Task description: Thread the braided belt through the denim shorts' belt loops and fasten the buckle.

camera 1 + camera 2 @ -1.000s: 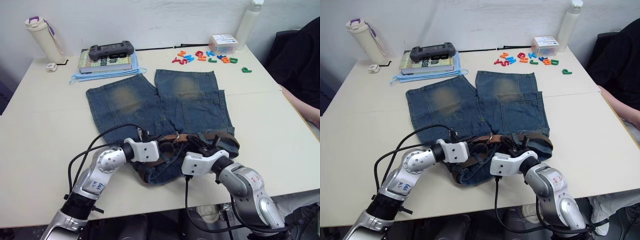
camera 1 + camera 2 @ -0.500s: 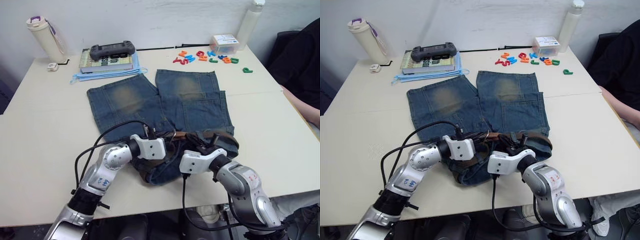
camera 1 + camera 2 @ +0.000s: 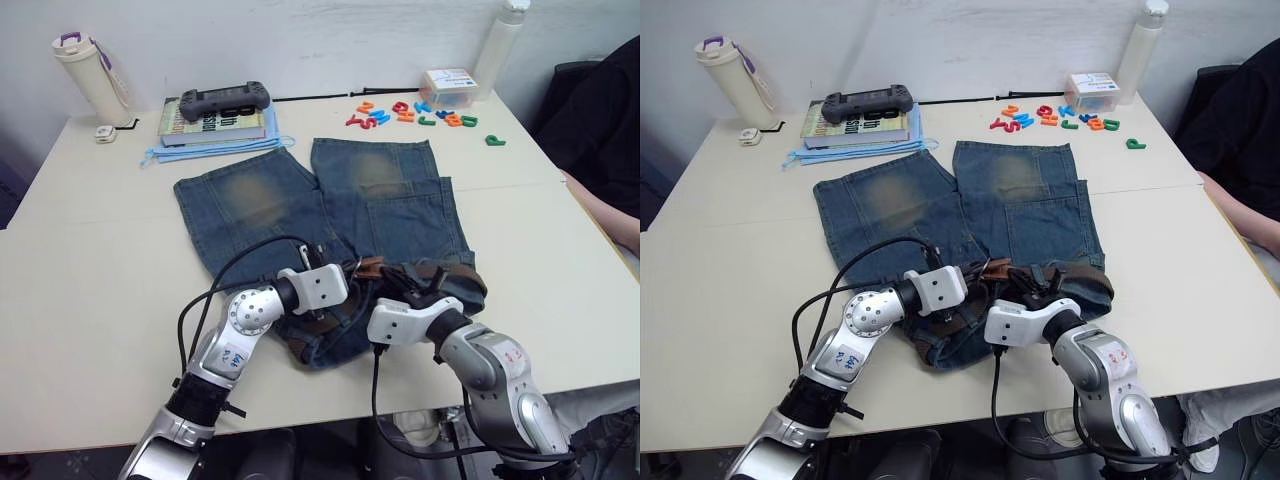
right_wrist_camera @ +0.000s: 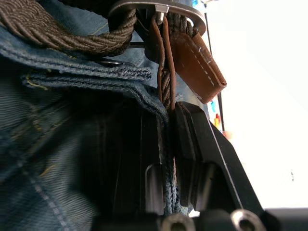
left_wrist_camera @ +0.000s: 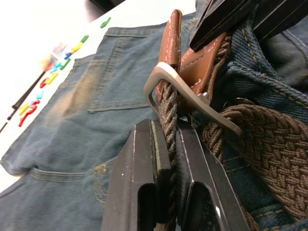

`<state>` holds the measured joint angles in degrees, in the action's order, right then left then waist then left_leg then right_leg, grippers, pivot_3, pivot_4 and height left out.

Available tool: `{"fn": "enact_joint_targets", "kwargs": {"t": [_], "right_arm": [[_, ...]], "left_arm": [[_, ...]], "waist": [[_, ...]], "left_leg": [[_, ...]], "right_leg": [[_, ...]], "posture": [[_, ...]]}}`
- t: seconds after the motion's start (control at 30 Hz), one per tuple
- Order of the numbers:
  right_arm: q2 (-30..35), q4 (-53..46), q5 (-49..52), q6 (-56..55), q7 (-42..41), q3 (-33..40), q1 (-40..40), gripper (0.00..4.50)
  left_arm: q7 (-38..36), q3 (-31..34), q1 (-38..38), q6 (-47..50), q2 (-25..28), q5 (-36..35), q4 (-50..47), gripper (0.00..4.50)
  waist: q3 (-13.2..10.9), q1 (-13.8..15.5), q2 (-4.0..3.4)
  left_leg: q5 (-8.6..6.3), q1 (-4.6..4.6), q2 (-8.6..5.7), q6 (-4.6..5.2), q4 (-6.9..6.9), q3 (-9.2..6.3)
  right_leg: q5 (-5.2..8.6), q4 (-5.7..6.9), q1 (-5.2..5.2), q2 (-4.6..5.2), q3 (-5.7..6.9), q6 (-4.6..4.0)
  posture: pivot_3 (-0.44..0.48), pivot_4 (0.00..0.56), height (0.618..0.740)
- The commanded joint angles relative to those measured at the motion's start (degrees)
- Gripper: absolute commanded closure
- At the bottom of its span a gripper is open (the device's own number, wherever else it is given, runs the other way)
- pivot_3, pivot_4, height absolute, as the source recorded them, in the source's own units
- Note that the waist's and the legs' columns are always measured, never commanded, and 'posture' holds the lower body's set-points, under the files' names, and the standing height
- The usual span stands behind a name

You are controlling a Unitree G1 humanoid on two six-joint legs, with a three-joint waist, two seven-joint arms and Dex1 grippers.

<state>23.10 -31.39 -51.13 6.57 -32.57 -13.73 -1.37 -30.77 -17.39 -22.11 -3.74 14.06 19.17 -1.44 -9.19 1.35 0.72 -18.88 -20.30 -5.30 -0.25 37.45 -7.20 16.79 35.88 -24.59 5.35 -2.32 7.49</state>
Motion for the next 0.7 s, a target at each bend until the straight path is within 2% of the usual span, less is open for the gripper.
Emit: {"fn": "enact_joint_targets", "kwargs": {"t": [0.03, 0.13, 0.17, 0.37, 0.53, 0.7], "right_arm": [[-1.3, -4.6, 2.9, -0.8, -1.4, -1.9, 0.5, 3.2], [-0.4, -7.7, 4.6, 0.4, -3.4, 0.5, 2.2, 1.67], [-0.1, -8.7, 5.3, 0.8, -4.1, 1.4, 2.6, 1.29], [4.2, -15.5, 11.8, 1.2, -8.3, 9.5, 4.5, 1.29], [6.7, -16.9, 16.8, 0.9, -8.9, 14.6, 4.3, 1.29], [9.3, -15.5, 17.2, -1.1, -8.2, 14.9, 2.5, 1.29]], "left_arm": [[-0.9, -3.7, -0.1, -1.8, -2.2, -1.9, -1.1, 4.5], [-1.0, -4.1, 0.3, -1.9, -2.2, -2.0, -1.0, 4.5], [-1.0, -4.2, 0.4, -2.0, -2.1, -2.1, -1.0, 4.5], [-1.1, -4.8, 0.6, -2.2, -2.1, -2.5, -0.7, 4.5], [-1.2, -5.1, 0.7, -2.3, -1.8, -2.8, -0.8, 4.5], [-1.3, -5.5, 0.9, -2.3, -1.6, -2.9, -1.0, 4.5]], "waist": [[0.0, 0.0, 0.0], [0.0, 0.0, 0.0], [0.0, 0.0, 0.0], [0.0, 0.2, -0.01], [0.0, 0.2, 0.0], [0.0, 0.2, 0.0]], "left_leg": [[0.0, 0.0, 0.0, 0.0, 0.0, 0.0], [0.0, -0.01, 0.0, 0.0, 0.0, -0.01], [0.0, -0.01, 0.0, 0.0, 0.02, 0.0], [0.0, -0.01, -0.01, 0.0, 0.04, -0.02], [-0.01, -0.02, -0.01, 0.02, 0.06, -0.02], [-0.01, -0.01, 0.0, 0.02, 0.05, -0.01]], "right_leg": [[0.0, 0.0, 0.0, 0.0, 0.0, 0.0], [0.0, 0.0, 0.0, 0.01, 0.0, 0.0], [0.0, -0.01, 0.01, 0.01, 0.0, 0.0], [0.0, 0.0, 0.02, 0.01, 0.01, 0.01], [-0.01, -0.03, 0.05, 0.02, 0.02, 0.02], [-0.01, -0.02, 0.04, 0.02, 0.02, 0.02]], "posture": [[0.0, 0.15, 0.73], [0.0, 0.15, 0.73], [0.0, 0.15, 0.73], [0.0, 0.15, 0.73], [0.0, 0.15, 0.73], [0.0, 0.15, 0.73]]}}
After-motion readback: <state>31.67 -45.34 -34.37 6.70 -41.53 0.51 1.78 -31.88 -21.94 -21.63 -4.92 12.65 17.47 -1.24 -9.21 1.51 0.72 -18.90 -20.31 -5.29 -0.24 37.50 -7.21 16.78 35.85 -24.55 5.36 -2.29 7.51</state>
